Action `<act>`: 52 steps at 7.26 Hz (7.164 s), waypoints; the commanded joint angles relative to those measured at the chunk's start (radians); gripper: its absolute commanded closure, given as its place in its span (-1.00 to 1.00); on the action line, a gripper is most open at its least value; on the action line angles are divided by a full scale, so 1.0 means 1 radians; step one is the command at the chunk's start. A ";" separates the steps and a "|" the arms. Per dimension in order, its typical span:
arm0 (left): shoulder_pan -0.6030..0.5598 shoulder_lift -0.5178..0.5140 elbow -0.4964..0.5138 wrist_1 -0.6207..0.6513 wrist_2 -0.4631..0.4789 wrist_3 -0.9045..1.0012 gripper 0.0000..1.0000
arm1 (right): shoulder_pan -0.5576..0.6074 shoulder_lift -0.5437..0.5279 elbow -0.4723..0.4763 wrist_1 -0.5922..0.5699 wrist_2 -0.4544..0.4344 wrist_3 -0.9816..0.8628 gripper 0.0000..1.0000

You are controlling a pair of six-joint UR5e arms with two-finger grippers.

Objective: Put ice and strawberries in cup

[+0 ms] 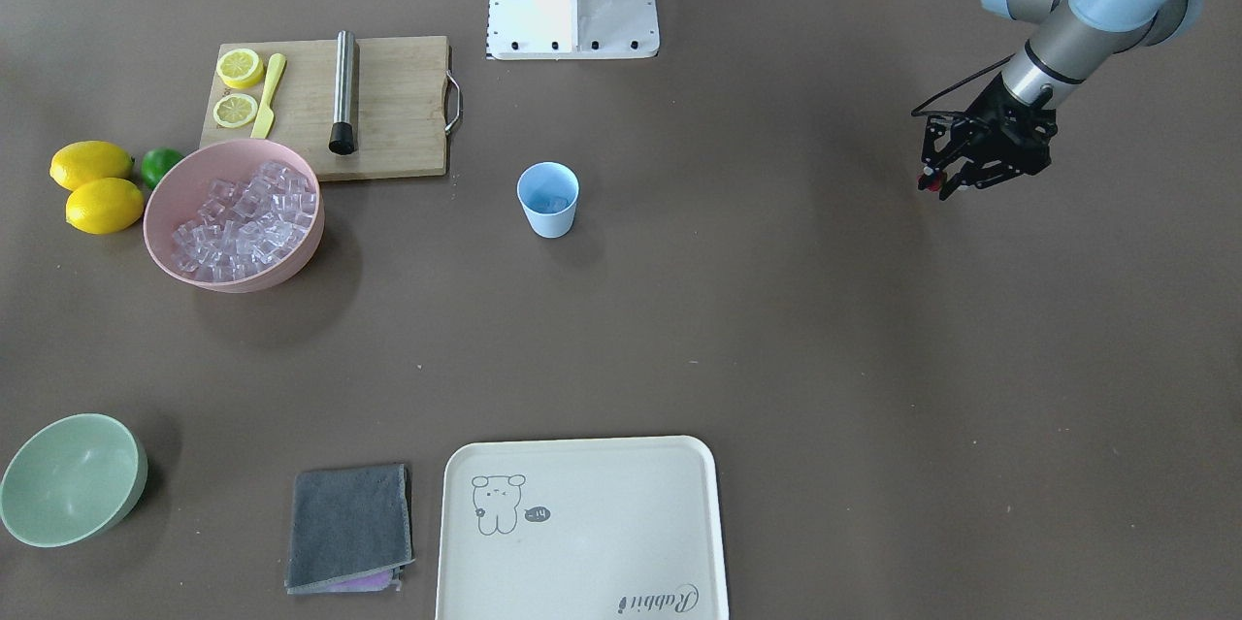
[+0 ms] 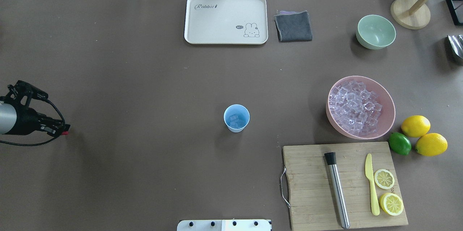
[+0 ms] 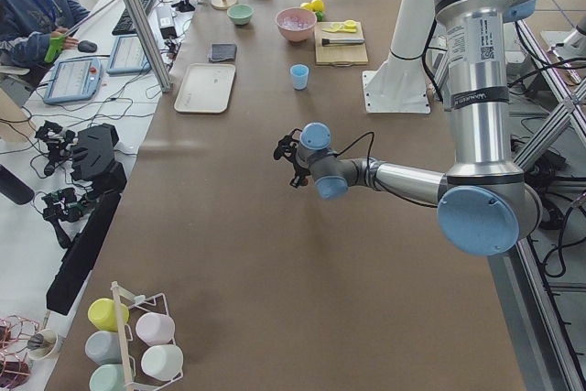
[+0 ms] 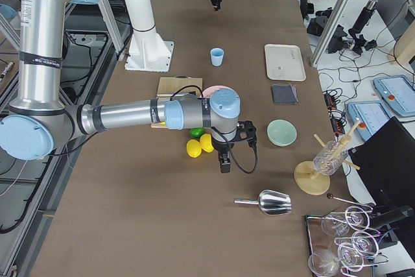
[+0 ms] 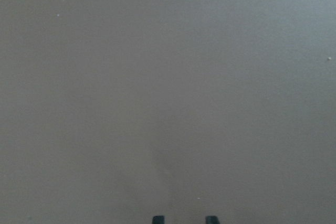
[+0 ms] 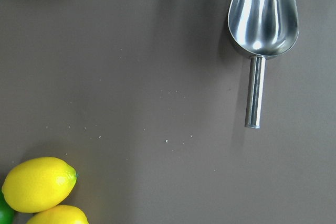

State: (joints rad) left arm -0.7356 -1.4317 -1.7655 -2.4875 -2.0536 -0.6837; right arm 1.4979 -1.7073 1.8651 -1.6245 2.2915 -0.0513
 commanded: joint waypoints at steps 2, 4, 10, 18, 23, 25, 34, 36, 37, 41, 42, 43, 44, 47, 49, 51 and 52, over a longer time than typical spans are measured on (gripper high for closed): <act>-0.010 -0.172 -0.003 0.007 -0.086 -0.187 1.00 | -0.001 -0.002 -0.006 0.000 -0.015 -0.001 -0.99; 0.002 -0.316 0.001 0.005 -0.088 -0.383 1.00 | 0.001 -0.021 -0.007 0.000 -0.017 0.008 -0.99; 0.267 -0.642 0.058 0.007 0.162 -0.643 1.00 | 0.007 -0.028 -0.023 0.000 -0.015 0.010 -0.99; 0.280 -0.770 0.199 0.009 0.265 -0.631 1.00 | 0.007 -0.022 -0.050 0.000 -0.014 0.041 -0.99; 0.274 -0.764 0.199 0.007 0.264 -0.576 -0.96 | 0.007 -0.012 -0.063 0.000 -0.010 0.041 -0.99; 0.274 -0.762 0.199 0.007 0.263 -0.576 -0.96 | 0.007 -0.012 -0.063 -0.002 -0.010 0.042 -0.99; -0.020 -0.633 0.179 0.081 -0.030 -0.411 -0.96 | 0.007 -0.015 -0.064 0.003 -0.015 0.143 -1.00; -0.198 -0.551 0.181 0.137 -0.205 -0.224 -0.96 | 0.007 -0.017 -0.063 0.003 -0.014 0.142 -1.00; -0.281 -0.491 0.184 0.168 -0.270 -0.100 -0.96 | 0.007 -0.017 -0.066 0.003 -0.014 0.142 -1.00; -0.583 -0.276 0.189 0.367 -0.378 0.483 -0.97 | 0.007 -0.011 -0.064 0.003 -0.014 0.143 -1.00; -0.652 -0.232 0.190 0.434 -0.378 0.633 -0.97 | 0.007 -0.015 -0.069 0.035 -0.012 0.145 -1.00; -0.716 -0.227 0.186 0.531 -0.381 0.770 -0.97 | 0.007 -0.024 -0.081 0.085 -0.007 0.149 -1.00; -0.767 -0.201 0.190 0.650 -0.404 0.885 -0.97 | 0.007 -0.028 -0.090 0.097 -0.006 0.152 -1.00; -0.785 -0.072 0.242 0.677 -0.390 1.029 -0.97 | 0.028 -0.044 -0.104 0.097 -0.007 0.151 -1.00; -0.811 -0.087 0.276 0.688 -0.382 1.021 -0.97 | 0.047 -0.049 -0.127 0.098 -0.007 0.151 -1.00; -0.811 -0.079 0.290 0.696 -0.344 1.021 -0.97 | 0.047 -0.041 -0.126 0.098 -0.007 0.153 -1.00; -0.811 -0.070 0.296 0.694 -0.344 1.020 -0.97 | 0.047 -0.041 -0.127 0.098 -0.007 0.153 -1.00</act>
State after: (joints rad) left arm -1.5455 -1.5113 -1.4773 -1.7940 -2.4041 0.3369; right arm 1.5439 -1.7504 1.7388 -1.5264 2.2837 0.1010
